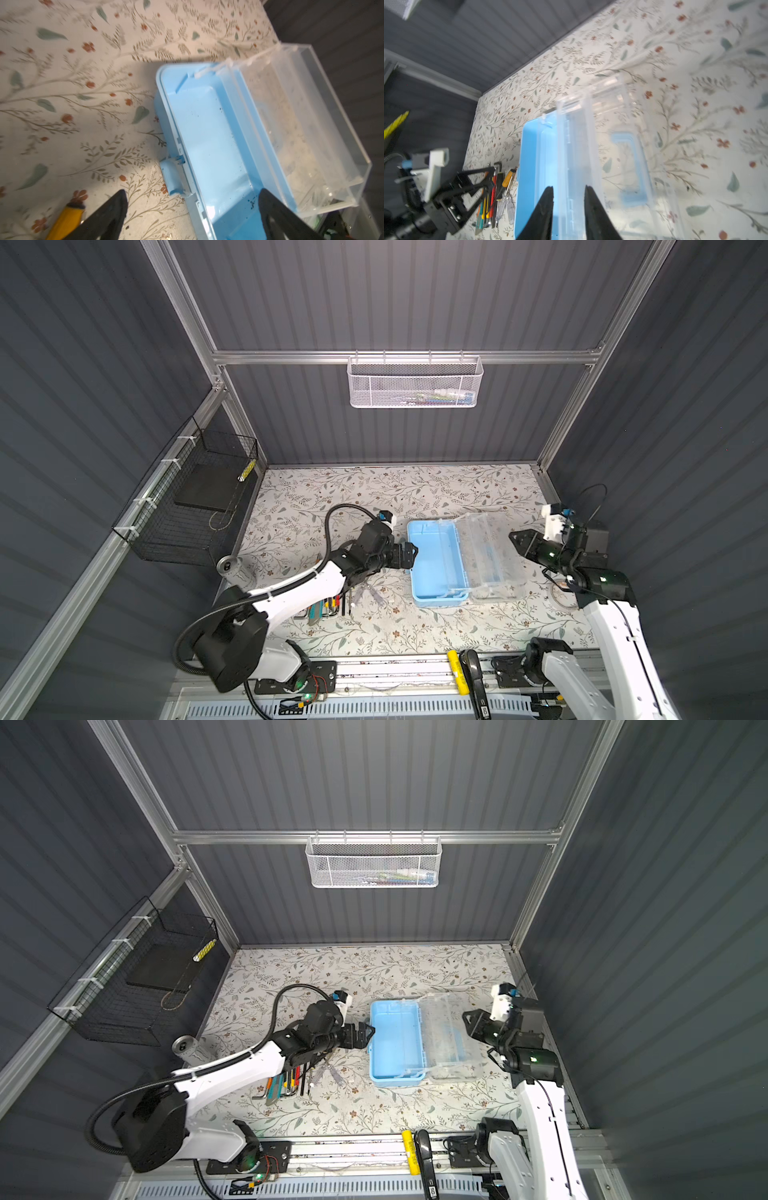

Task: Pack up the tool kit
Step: 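Release the lid and move the right gripper over the tool pile, then grasp the clear-handled screwdriver with the right gripper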

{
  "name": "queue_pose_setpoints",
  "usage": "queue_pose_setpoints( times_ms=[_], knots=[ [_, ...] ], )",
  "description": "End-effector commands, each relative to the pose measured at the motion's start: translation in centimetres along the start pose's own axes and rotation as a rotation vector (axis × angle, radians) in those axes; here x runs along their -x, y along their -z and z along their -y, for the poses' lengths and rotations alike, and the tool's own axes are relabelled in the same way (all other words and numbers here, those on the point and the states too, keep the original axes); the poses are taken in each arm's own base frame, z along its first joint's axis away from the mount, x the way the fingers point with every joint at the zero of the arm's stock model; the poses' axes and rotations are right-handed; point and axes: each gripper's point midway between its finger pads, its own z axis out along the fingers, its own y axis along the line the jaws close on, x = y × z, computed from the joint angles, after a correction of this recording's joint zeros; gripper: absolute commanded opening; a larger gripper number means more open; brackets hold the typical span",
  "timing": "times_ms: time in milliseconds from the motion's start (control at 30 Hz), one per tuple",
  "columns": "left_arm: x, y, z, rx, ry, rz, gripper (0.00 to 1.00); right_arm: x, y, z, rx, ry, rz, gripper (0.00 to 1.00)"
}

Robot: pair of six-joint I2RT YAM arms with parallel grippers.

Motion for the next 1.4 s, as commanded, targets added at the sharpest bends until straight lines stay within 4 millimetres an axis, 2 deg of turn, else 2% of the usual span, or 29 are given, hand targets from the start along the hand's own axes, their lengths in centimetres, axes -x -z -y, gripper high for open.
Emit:
queue_pose_setpoints(
  times_ms=[0, 67, 167, 267, 367, 500, 600, 733, 833, 1000, 1233, 1367],
  knots=[
    [2.8, 4.1, -2.9, 0.203, -0.103, 0.078, 1.00, -1.1, -0.9, -2.8, 0.013, 0.130, -0.055, 0.30],
    [3.5, 6.4, -4.4, 0.304, -0.131, 0.096, 0.99, -2.4, -2.4, -6.7, 0.111, 0.231, -0.107, 0.31],
    [3.9, 9.4, -6.6, 0.423, -0.146, 0.101, 0.99, -5.2, -4.6, -10.9, 0.178, 0.393, -0.192, 0.34],
    [3.6, 12.1, -9.2, 0.543, -0.120, 0.070, 1.00, -9.0, -7.0, -14.7, 0.216, 0.559, -0.318, 0.38],
    [3.4, 14.6, -10.8, 0.596, -0.126, 0.056, 0.99, -12.3, -8.8, -17.5, 0.236, 0.675, -0.405, 0.40],
    [3.4, 18.1, -12.2, 0.652, -0.130, 0.067, 0.99, -16.4, -10.3, -20.3, 0.300, 0.732, -0.479, 0.40],
    [2.5, 19.2, -12.8, 0.666, -0.158, 0.075, 0.99, -19.5, -11.5, -21.8, 0.331, 0.765, -0.543, 0.40],
    [1.0, 19.5, -14.0, 0.710, -0.164, 0.049, 0.99, -23.6, -13.4, -22.4, 0.332, 0.794, -0.632, 0.40],
    [1.8, 21.2, -14.4, 0.749, -0.145, 0.121, 0.99, -25.6, -14.9, -22.6, 0.320, 0.803, -0.667, 0.40],
    [1.8, 21.8, -13.9, 0.700, -0.148, 0.174, 0.99, -27.1, -17.2, -21.8, 0.226, 0.823, -0.690, 0.40],
    [1.2, 19.3, -13.6, 0.673, -0.189, 0.079, 1.00, -29.7, -19.3, -20.7, 0.128, 0.876, -0.737, 0.41],
    [1.0, 18.9, -13.5, 0.664, -0.191, 0.067, 1.00, -30.8, -20.2, -20.4, 0.101, 0.881, -0.763, 0.41]
  ],
)
